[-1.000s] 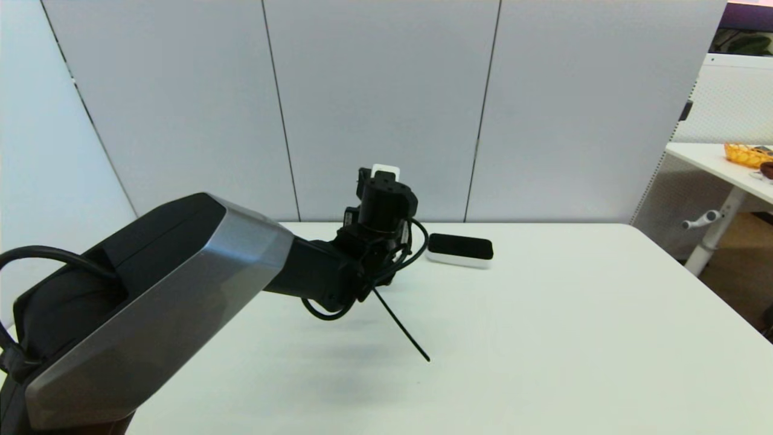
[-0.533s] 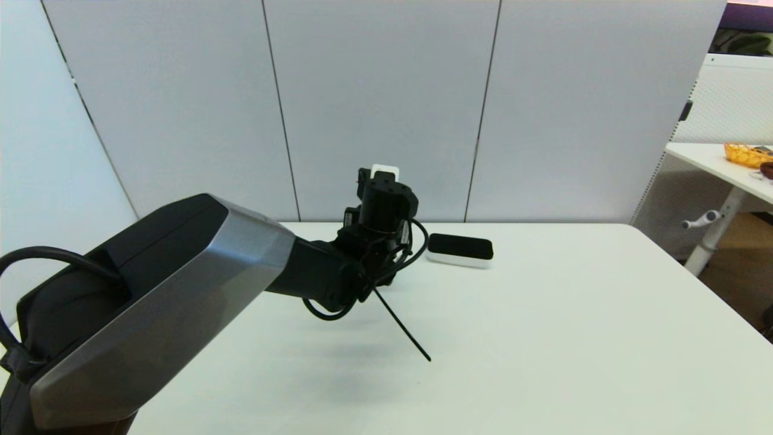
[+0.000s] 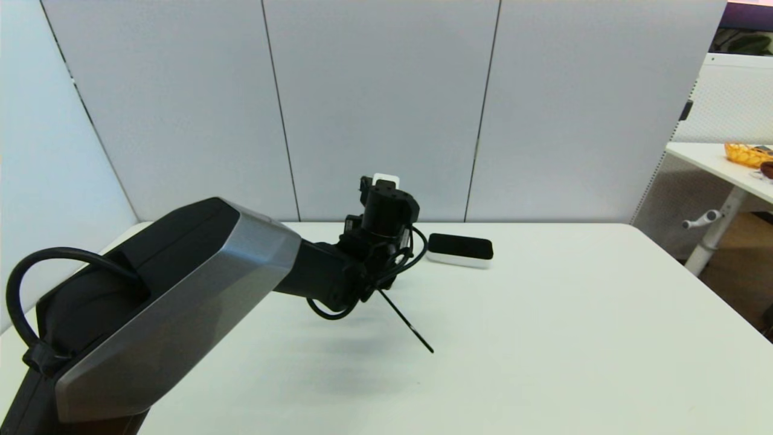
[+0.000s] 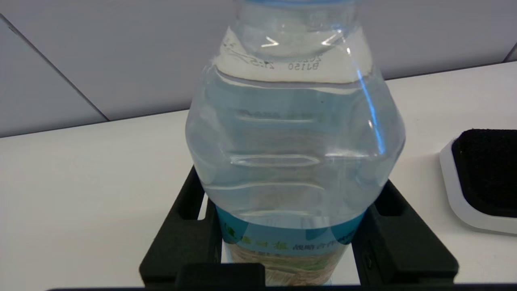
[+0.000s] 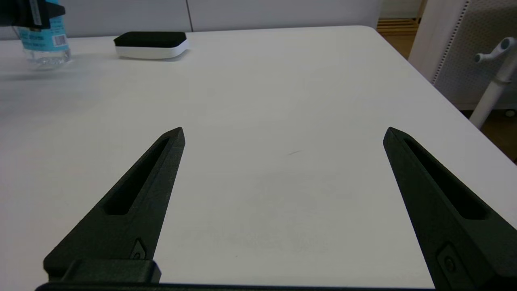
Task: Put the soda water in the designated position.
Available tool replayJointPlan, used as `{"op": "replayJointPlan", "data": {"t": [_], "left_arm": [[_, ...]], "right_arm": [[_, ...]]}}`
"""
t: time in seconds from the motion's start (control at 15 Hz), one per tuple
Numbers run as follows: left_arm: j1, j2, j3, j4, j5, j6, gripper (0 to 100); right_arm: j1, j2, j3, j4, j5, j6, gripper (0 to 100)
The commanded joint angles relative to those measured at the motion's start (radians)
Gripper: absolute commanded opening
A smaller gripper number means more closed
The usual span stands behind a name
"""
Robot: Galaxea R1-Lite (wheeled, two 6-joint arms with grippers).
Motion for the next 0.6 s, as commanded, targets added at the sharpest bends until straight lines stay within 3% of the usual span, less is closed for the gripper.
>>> {"op": "replayJointPlan", "data": {"t": [0.07, 0.2, 0.27, 0.6], "left_arm": [[0.004, 0.004, -0.003, -0.003, 0.003, 0.001, 0], [0.011, 0.004, -0.001, -0.003, 0.006, 0.003, 0], [0.011, 0.004, -0.003, -0.011, 0.006, 0.001, 100], [0.014, 0.002, -0.009, -0.013, 0.008, 0.003, 100]], "right_arm": [[0.000, 0.001, 0.001, -0.001, 0.000, 0.000, 100], [0.000, 0.000, 0.001, -0.001, 0.000, 0.000, 100], [0.000, 0.001, -0.001, -0.001, 0.000, 0.000, 100], [0.000, 0.000, -0.001, -0.001, 0.000, 0.000, 100]]}}
